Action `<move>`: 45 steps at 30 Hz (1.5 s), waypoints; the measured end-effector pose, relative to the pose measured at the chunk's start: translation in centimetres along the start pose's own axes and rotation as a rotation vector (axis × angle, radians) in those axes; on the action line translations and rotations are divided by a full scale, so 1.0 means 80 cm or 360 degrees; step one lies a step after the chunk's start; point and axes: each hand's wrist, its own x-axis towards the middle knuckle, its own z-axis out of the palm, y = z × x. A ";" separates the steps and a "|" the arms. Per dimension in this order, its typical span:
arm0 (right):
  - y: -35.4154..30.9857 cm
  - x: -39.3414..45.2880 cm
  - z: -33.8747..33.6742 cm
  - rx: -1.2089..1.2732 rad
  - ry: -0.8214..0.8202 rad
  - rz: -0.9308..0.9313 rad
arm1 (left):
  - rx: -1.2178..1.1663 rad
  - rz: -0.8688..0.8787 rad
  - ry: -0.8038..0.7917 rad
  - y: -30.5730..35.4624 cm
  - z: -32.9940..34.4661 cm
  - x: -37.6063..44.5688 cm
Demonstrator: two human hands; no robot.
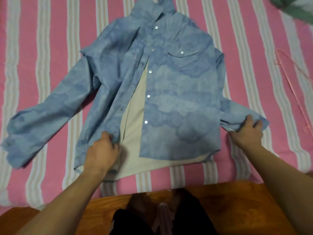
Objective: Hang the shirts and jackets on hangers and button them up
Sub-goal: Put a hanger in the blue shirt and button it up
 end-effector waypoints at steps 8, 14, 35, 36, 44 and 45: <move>0.003 0.034 -0.023 -0.0485 -0.0142 -0.0375 | 0.0301 0.0634 -0.0436 0.112 0.062 -0.049; 0.031 0.077 -0.182 -0.0879 0.0356 -0.0436 | 0.0155 0.0355 -0.0347 0.158 0.087 -0.032; -0.214 -0.153 0.154 -0.0466 -0.0192 -0.1161 | 0.0653 -0.0085 0.0447 -0.174 -0.077 0.168; -0.229 -0.162 0.158 -0.0313 -0.0188 -0.1025 | 0.0712 -0.0051 0.0383 -0.188 -0.083 0.179; -0.277 -0.187 0.149 0.0045 -0.0560 -0.0627 | 0.1042 -0.0402 0.0744 -0.280 -0.238 0.301; -0.286 -0.199 0.151 0.0115 -0.0649 -0.0642 | 0.0958 -0.0470 0.0775 -0.280 -0.250 0.307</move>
